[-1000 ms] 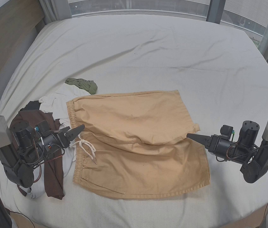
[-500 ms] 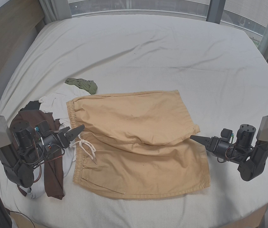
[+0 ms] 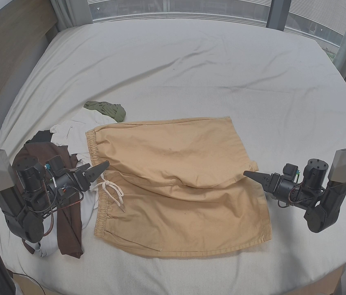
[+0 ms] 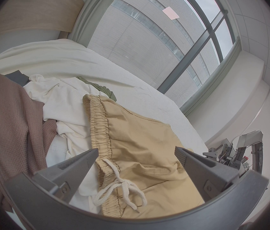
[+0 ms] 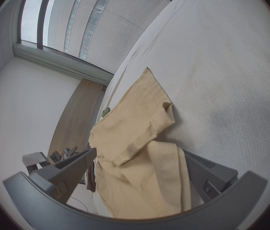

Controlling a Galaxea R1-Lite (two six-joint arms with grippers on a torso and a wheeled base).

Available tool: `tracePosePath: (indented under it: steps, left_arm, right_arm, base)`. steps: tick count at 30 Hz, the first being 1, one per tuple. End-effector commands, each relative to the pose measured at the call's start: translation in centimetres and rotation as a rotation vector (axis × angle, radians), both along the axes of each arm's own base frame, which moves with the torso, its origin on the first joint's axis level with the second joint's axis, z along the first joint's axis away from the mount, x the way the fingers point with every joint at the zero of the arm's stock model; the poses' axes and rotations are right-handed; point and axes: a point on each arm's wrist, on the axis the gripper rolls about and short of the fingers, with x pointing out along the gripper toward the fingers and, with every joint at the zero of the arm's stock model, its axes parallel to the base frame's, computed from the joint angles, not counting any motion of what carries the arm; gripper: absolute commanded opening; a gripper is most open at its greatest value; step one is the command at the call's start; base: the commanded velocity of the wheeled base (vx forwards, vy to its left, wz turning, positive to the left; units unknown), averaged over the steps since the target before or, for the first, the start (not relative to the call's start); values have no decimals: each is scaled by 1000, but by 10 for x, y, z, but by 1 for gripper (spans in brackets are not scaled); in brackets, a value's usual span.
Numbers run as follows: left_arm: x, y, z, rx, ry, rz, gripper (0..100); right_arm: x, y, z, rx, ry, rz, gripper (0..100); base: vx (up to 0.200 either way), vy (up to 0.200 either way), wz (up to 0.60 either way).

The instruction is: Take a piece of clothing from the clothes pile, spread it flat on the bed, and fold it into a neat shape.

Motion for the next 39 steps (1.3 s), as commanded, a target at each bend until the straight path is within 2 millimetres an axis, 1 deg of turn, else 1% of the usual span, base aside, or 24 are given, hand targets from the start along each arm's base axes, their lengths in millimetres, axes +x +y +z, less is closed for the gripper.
tracePosePath:
  steps: [1,7,10,12,14,15,16,18,21,24,25,30,35,39]
  left_arm:
    - [1,0,1,-1,-5,0,100]
    - [1,0,0,-1,-4,1,100]
    - [1,0,0,-1,-2,1,100]
    - [1,0,-1,0,2,1,100]
    - [0,0,-2,0,8,1,100]
    - [0,0,-2,0,8,1,100]
    - [-1,0,-4,1,16,0,100]
    - [-4,0,-5,0,29,-3,100]
    - [-11,2,-9,0,59,-4,100]
    - [-28,3,-16,4,122,-26,100]
    - [-38,3,-17,2,146,-35,100]
    - [-59,3,-23,6,219,-43,100]
    - [-69,1,-32,10,287,-53,100]
    - [-76,-2,-43,18,348,-66,100]
  right_arm:
    - [-2,-4,28,55,-43,-11,100]
    - [-6,-11,47,87,-74,-8,100]
    - [-5,-15,49,86,-83,-20,100]
    - [-3,-26,50,82,-92,-53,100]
    - [-1,-33,51,77,-102,-72,100]
    - [-1,-33,51,77,-102,-72,100]
    - [0,-38,53,68,-119,-88,100]
    - [-1,-40,55,59,-132,-91,100]
    - [-4,-38,58,41,-155,-80,100]
    - [-9,-33,60,18,-175,-64,100]
    - [-12,-28,63,11,-188,-46,100]
    - [-20,-17,72,14,-209,-11,100]
    - [-25,-9,77,16,-219,14,100]
    - [-25,-10,77,16,-223,10,100]
  base:
    - [0,0,0]
    - [0,0,0]
    - [0,0,0]
    - [0,0,0]
    - [0,0,0]
    - [0,0,0]
    - [0,0,0]
    - [0,0,0]
    - [0,0,0]
    - [0,0,0]
    - [0,0,0]
    - [0,0,0]
    - [0,0,0]
    - [0,0,0]
